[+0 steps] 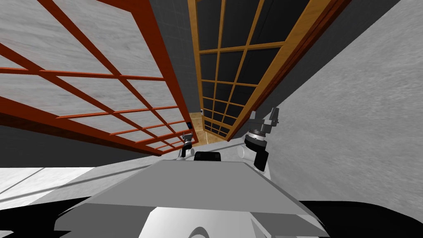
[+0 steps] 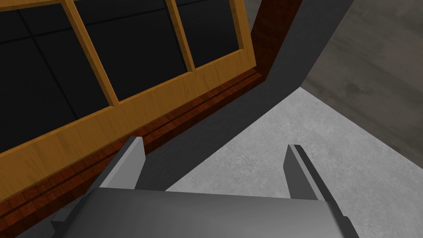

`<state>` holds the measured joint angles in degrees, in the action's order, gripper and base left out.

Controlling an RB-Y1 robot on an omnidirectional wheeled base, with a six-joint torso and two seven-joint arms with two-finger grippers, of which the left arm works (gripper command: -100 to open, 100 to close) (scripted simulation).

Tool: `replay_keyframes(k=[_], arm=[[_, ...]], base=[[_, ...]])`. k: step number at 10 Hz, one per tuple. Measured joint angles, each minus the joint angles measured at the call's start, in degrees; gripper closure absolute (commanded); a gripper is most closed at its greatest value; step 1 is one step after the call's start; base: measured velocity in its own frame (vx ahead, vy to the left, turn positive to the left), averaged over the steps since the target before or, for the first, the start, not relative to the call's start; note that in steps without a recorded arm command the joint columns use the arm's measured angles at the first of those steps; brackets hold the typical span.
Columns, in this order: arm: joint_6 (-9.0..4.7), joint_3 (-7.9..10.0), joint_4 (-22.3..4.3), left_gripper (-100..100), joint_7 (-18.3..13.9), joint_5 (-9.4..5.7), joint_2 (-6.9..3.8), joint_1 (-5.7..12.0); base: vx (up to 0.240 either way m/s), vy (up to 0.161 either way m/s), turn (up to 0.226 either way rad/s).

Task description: Push the door open

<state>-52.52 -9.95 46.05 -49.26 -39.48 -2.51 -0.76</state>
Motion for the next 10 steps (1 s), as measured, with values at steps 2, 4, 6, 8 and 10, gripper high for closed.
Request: replay_keyframes(k=[2,4,6,8,10], arm=[[-0.05,-0.12,-0.3,-100,-2.3,-0.40,0.25,0.25],[-0.15,-0.30,-0.7,-100,-5.5,-1.05,0.59,0.62],[-0.06,-0.44,-0.7,-100,-8.1,-1.59,0.92,0.79],[-0.05,-0.56,-0.8,-100,-10.4,-2.06,1.19,0.94],[0.04,-0.67,-0.8,-100,-12.4,-2.48,1.46,1.03]], base=[[-0.022,0.000,-0.014],[-0.028,0.000,-0.015],[-0.023,0.000,-0.011],[-0.017,0.001,-0.010],[-0.011,0.000,-0.006]])
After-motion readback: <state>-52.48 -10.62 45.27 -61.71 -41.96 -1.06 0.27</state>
